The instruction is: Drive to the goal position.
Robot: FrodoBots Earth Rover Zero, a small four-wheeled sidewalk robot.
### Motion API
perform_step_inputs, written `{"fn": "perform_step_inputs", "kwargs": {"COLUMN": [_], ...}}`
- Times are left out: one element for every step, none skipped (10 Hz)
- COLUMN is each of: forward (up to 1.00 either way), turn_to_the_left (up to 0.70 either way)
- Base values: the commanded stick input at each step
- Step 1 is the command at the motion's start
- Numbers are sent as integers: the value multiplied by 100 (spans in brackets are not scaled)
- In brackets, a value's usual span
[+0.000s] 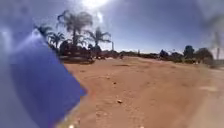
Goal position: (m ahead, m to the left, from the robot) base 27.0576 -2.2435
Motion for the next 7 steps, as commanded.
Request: {"fn": "perform_step_inputs", "kwargs": {"forward": [70, 70, 70, 70, 70, 70, 70], "turn_to_the_left": [0, 0, 0, 0, 0, 0, 0]}}
